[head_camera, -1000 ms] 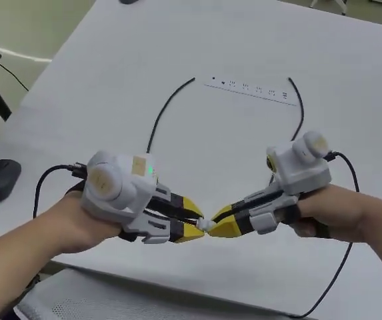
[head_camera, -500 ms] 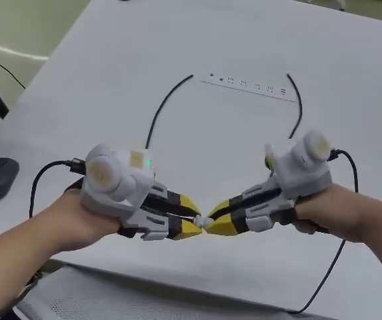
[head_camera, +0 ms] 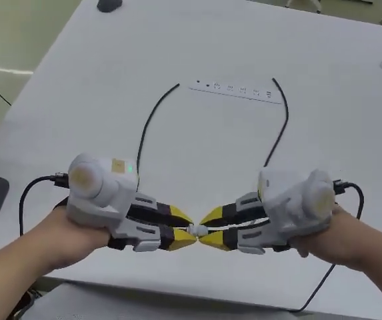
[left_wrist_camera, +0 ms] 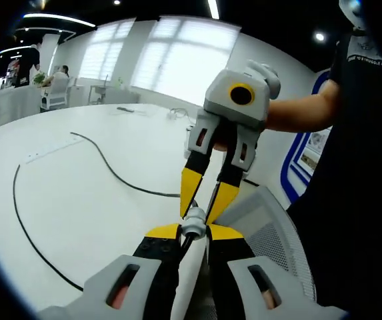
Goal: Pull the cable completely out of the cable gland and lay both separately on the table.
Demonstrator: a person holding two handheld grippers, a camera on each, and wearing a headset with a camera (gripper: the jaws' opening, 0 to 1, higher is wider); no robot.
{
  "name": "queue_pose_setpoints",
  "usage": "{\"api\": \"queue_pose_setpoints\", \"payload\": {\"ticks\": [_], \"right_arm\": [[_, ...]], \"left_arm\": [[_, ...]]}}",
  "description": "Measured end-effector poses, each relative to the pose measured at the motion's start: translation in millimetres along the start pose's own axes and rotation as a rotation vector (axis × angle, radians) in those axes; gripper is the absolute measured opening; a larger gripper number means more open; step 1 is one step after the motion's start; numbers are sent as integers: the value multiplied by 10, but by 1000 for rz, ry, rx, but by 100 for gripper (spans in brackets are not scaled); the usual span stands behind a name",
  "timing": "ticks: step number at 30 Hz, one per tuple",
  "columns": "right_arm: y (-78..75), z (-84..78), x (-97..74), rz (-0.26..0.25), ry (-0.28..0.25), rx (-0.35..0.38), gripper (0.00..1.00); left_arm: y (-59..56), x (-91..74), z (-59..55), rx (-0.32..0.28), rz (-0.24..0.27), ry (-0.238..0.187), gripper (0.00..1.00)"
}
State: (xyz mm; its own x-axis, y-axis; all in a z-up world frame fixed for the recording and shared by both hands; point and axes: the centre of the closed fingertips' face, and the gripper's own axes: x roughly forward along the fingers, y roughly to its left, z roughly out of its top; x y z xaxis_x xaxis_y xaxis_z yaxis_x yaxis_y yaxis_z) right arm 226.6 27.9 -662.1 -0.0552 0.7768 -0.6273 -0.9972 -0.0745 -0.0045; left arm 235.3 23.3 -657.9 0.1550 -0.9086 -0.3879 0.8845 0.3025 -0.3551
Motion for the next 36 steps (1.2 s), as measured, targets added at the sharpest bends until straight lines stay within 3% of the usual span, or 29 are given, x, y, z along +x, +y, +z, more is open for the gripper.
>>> {"api": "queue_pose_setpoints", "payload": {"ticks": [2, 9, 15, 24, 31, 36], "right_arm": [[9, 2, -11, -32, 11, -60, 7], [38, -18, -16, -121, 59, -165, 7], [57, -27, -17, -197, 123, -322, 7], [88, -40, 3, -238, 137, -329, 7], [109, -23, 16, -225, 130, -304, 8], [104, -14, 7, -221, 117, -237, 8]], "left_arm": [[-13, 6, 4, -15, -16, -8, 14], [-44, 30, 0, -38, -50, -21, 14], [-57, 41, -6, -71, -71, -28, 14], [-92, 49, -52, -74, -70, -19, 14], [-105, 26, -70, -78, -73, -25, 15], [-111, 16, -61, -72, -75, -32, 15]]}}
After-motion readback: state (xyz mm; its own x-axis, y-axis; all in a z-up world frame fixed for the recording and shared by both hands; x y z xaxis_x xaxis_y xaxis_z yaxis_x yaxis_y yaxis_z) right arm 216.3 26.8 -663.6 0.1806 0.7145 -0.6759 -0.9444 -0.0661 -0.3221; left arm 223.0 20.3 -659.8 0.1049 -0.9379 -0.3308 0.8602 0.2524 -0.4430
